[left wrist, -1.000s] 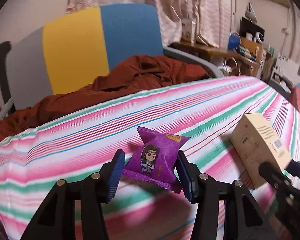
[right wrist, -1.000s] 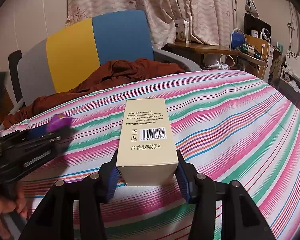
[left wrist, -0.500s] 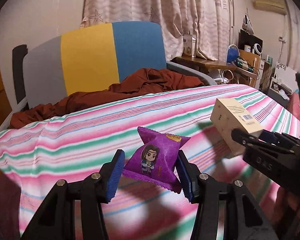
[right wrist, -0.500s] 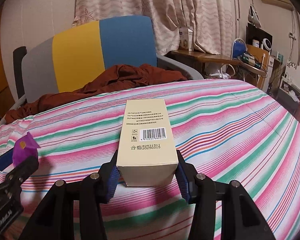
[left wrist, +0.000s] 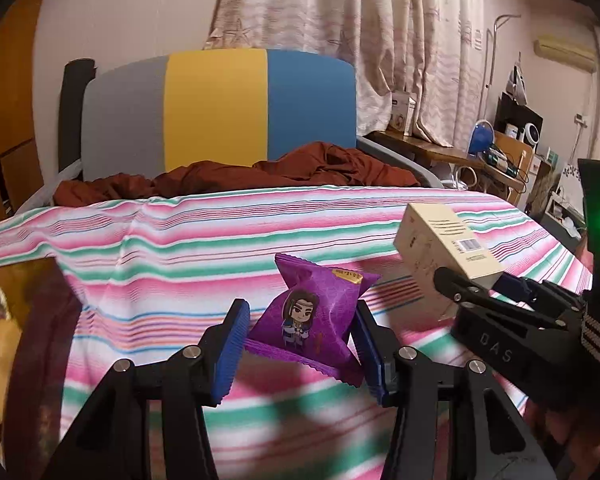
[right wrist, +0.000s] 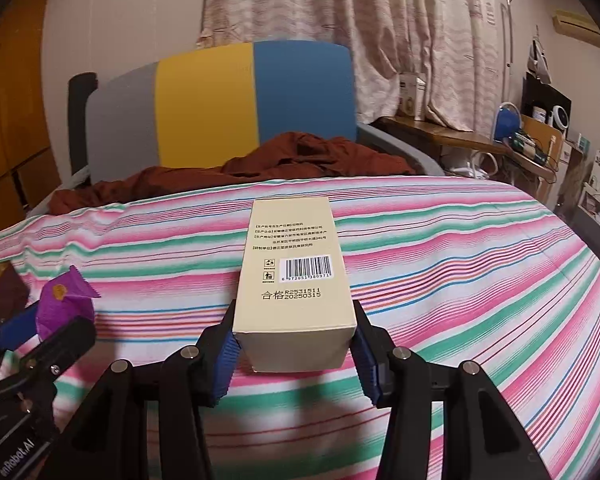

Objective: Organize objects
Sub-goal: 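Carry the purple packet to the gold tray and release it with the left tool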

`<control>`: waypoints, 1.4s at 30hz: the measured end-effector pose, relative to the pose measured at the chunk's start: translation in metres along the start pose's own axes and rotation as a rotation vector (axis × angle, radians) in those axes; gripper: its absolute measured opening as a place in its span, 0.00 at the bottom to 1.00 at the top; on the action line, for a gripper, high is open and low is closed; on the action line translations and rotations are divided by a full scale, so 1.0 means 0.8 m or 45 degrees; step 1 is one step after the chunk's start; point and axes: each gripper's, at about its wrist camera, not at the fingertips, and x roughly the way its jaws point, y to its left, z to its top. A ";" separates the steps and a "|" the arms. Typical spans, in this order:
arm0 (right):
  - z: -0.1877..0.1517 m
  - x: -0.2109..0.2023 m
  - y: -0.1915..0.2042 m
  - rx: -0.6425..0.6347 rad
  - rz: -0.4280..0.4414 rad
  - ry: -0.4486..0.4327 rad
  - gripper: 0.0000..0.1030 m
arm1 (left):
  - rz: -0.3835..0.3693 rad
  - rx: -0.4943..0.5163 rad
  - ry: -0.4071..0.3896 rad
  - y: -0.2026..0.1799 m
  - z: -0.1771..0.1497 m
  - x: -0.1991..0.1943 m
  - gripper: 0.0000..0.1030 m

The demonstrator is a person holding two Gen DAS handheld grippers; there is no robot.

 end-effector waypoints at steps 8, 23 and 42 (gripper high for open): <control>-0.018 -0.014 0.037 -0.034 0.036 0.007 0.49 | 0.000 -0.069 0.001 0.028 -0.019 -0.049 0.51; -0.033 -0.030 0.074 -0.171 0.072 -0.005 0.49 | 0.047 -0.299 -0.023 0.129 -0.044 -0.148 0.51; -0.048 -0.035 0.098 -0.243 0.066 0.025 0.49 | 0.351 -0.715 0.095 0.340 -0.044 -0.166 0.51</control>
